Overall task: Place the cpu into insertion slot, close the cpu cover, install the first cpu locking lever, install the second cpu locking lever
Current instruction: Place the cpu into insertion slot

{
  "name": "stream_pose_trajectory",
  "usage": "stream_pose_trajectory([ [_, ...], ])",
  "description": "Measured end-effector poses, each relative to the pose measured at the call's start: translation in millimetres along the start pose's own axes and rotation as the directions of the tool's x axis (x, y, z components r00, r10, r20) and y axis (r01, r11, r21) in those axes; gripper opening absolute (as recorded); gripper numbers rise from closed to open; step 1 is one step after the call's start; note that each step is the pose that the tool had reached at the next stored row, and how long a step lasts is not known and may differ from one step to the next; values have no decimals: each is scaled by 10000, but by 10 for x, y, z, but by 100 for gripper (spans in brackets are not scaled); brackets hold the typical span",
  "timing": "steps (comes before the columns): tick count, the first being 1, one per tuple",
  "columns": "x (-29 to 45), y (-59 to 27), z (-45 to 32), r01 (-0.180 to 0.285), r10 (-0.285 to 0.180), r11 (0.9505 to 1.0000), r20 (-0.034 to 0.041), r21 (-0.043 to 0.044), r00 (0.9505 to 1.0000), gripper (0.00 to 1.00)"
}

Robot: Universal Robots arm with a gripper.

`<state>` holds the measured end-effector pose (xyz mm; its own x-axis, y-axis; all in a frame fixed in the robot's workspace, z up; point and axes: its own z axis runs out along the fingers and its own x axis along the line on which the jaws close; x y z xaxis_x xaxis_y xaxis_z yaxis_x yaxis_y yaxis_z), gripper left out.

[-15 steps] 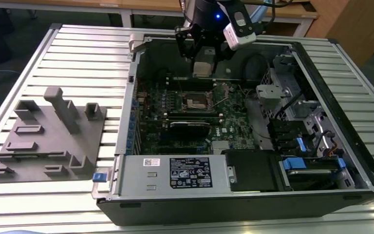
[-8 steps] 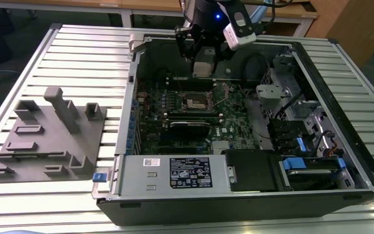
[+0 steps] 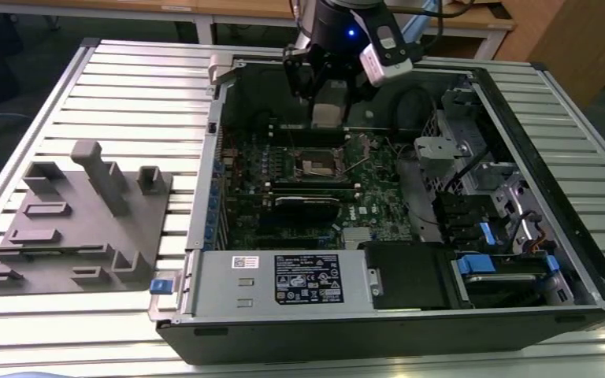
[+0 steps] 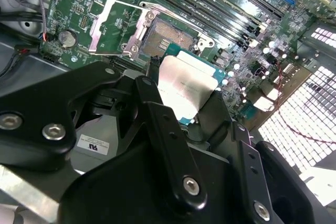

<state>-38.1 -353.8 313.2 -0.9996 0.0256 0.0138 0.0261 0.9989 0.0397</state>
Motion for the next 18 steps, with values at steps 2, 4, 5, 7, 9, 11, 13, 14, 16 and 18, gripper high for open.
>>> stream_pose_trajectory([
  [2, 0, -1, 18, 0, 0, 10000, 0, 0, 10000, 54],
  [4, -1, -1, 31, 0, 0, 10000, 0, -1, 10000, 54],
  [5, 0, -1, 31, 0, 0, 10000, 0, 1, 10000, 54],
  [7, 0, -1, 32, 0, 0, 10000, -1, 2, 10000, 54],
  [9, 0, 4, 37, -2, 2, 10000, 2, -3, 10000, 54],
  [11, 1, 14, 41, -1, 1, 10000, 0, 0, 10000, 54],
  [13, 2, 21, 49, -1, 1, 10000, 1, -2, 10000, 54],
  [14, 2, 24, 57, 0, 0, 10000, 1, -1, 10000, 54],
  [16, 2, 27, 83, 0, 0, 10000, 0, 0, 10000, 54],
  [18, 3, 29, 116, -1, 1, 10000, 0, 0, 10000, 54],
])
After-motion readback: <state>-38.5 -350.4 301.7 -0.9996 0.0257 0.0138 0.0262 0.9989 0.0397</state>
